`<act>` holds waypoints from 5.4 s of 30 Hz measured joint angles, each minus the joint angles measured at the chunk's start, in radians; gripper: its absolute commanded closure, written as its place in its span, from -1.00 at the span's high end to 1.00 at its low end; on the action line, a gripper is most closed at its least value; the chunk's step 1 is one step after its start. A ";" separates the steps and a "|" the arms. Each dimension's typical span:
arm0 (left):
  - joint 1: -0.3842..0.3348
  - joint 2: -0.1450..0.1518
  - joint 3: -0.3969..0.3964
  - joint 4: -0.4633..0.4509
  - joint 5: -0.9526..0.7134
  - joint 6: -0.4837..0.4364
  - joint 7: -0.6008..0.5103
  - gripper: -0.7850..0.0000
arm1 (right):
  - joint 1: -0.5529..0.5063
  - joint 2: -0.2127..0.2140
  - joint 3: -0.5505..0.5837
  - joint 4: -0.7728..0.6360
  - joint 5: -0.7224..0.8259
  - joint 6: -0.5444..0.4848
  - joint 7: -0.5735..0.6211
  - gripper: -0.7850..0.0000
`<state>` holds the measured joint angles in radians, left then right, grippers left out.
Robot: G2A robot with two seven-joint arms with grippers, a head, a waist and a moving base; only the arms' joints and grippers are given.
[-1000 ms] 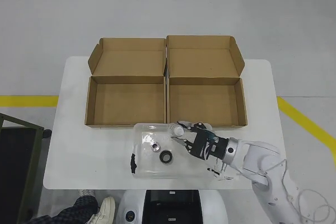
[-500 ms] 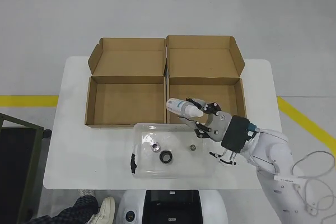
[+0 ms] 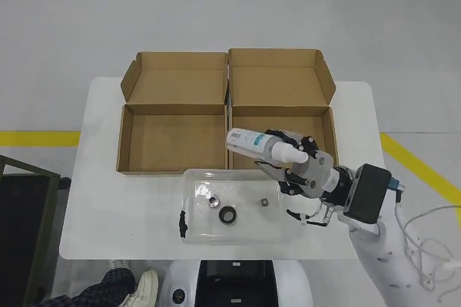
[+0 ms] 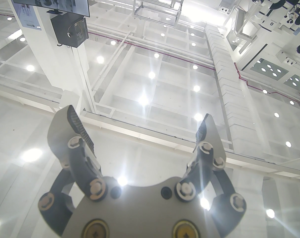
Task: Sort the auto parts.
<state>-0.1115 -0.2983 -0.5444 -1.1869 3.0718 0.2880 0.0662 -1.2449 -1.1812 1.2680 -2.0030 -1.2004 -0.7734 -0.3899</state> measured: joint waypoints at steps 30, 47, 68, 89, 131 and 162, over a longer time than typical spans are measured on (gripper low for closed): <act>0.000 0.000 0.000 0.000 0.000 0.000 0.000 1.00 | 0.057 -0.006 -0.046 0.208 0.080 0.042 0.172 -1.00; 0.000 0.000 0.000 0.000 0.000 0.000 0.000 1.00 | 0.198 -0.012 -0.080 0.416 0.083 0.126 0.469 -1.00; 0.000 0.000 0.000 0.000 0.000 0.000 0.000 1.00 | 0.335 -0.037 -0.187 0.639 0.129 0.138 0.607 -1.00; 0.000 0.000 0.000 0.000 0.000 0.000 0.000 1.00 | 0.380 -0.061 -0.252 0.733 0.115 0.185 0.604 0.30; 0.000 0.000 0.000 0.000 0.000 0.000 0.000 1.00 | 0.092 0.011 -0.118 0.080 -0.002 0.069 0.878 1.00; 0.000 0.000 0.000 0.000 0.000 0.000 0.000 1.00 | -0.091 0.089 -0.046 -0.017 0.163 -0.107 1.262 1.00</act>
<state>-0.1115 -0.2983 -0.5444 -1.1869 3.0718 0.2880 0.0662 -1.3357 -1.0922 1.2219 -2.0200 -1.0378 -0.8802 0.8723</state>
